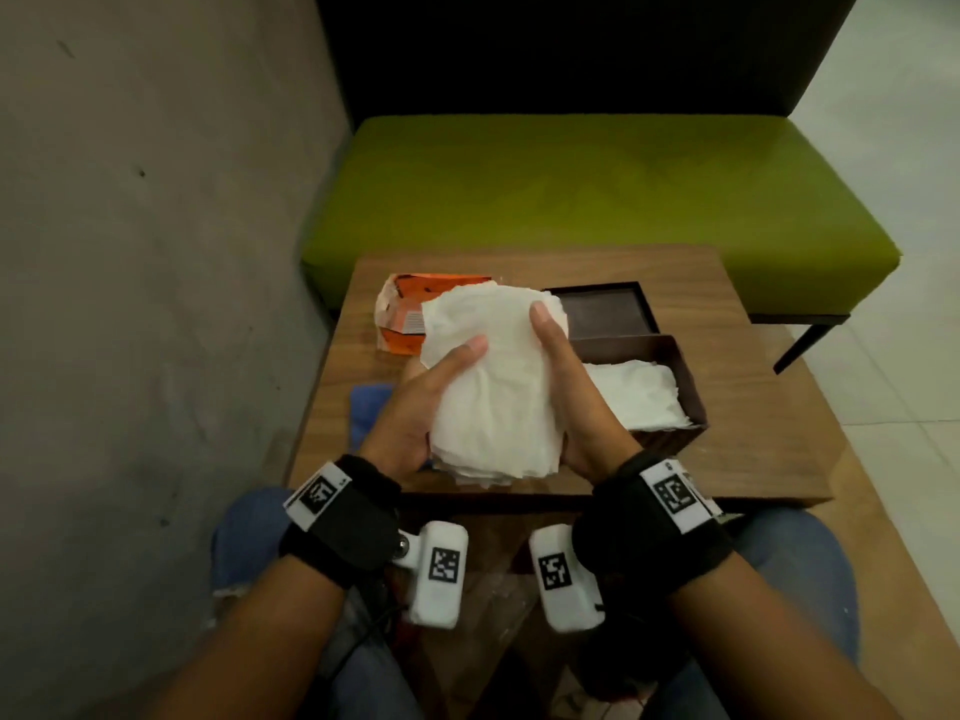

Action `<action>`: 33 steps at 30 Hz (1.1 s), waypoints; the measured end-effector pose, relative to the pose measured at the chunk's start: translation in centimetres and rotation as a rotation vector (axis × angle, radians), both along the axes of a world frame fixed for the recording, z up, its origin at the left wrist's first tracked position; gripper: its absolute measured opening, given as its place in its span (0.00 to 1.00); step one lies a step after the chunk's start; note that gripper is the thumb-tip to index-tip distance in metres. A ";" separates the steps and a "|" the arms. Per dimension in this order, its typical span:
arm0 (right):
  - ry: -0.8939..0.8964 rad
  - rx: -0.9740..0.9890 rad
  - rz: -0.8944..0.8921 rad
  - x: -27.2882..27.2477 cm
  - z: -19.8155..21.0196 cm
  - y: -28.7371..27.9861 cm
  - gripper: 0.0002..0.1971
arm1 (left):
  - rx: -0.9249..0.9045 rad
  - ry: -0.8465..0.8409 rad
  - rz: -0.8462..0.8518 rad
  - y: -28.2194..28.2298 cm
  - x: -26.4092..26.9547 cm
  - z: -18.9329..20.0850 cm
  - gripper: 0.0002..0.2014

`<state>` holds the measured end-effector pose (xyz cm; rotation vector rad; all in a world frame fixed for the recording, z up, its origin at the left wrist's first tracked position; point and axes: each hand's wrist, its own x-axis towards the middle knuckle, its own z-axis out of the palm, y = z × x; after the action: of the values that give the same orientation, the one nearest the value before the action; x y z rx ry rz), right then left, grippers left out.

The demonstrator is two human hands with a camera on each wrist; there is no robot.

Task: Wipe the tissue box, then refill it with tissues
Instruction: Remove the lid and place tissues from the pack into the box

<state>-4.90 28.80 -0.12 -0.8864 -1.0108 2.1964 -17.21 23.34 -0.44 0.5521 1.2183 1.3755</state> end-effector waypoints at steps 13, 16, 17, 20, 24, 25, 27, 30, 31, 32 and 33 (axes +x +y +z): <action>-0.119 0.180 -0.182 2.2 0.1 -2.7 0.33 | 0.054 0.328 -0.165 -1.6 2.6 1.4 0.18; -0.282 0.359 -0.187 4.6 0.7 -1.9 0.51 | 0.063 0.391 -0.203 -1.8 0.9 1.7 0.21; -0.331 0.450 -0.133 5.2 1.2 -1.6 0.53 | 0.065 0.436 -0.250 -2.0 0.5 1.7 0.22; -0.514 0.690 0.148 5.5 2.2 -0.9 0.42 | 0.057 0.556 -0.433 -1.7 0.4 1.8 0.25; -0.594 0.790 0.151 4.9 1.9 -0.2 0.15 | 0.053 0.722 -0.558 -0.6 0.6 2.6 0.23; -0.570 0.773 0.119 5.0 1.8 -0.2 0.12 | 0.038 0.712 -0.547 -0.6 0.4 2.7 0.23; -0.488 0.664 0.015 5.7 1.4 0.0 0.13 | 0.009 0.589 -0.473 -0.7 -0.6 2.4 0.25; -0.317 0.445 -0.112 7.0 1.3 -0.1 0.19 | 0.025 0.209 -0.303 -1.9 -1.6 1.4 0.27; -0.276 0.412 -0.118 7.1 1.2 -0.3 0.18 | 0.050 0.068 -0.243 -2.3 -1.3 1.1 0.25; -0.254 0.395 -0.114 7.0 1.1 -0.7 0.16 | 0.069 -0.027 -0.188 -2.7 -0.7 0.8 0.23; -0.246 0.378 -0.115 6.7 0.9 -1.2 0.14 | 0.069 -0.074 -0.129 -3.0 0.0 0.4 0.22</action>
<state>1.85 27.64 0.79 -1.0194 -1.3967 1.7487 -17.22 20.33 -0.05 0.6120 1.0607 1.3211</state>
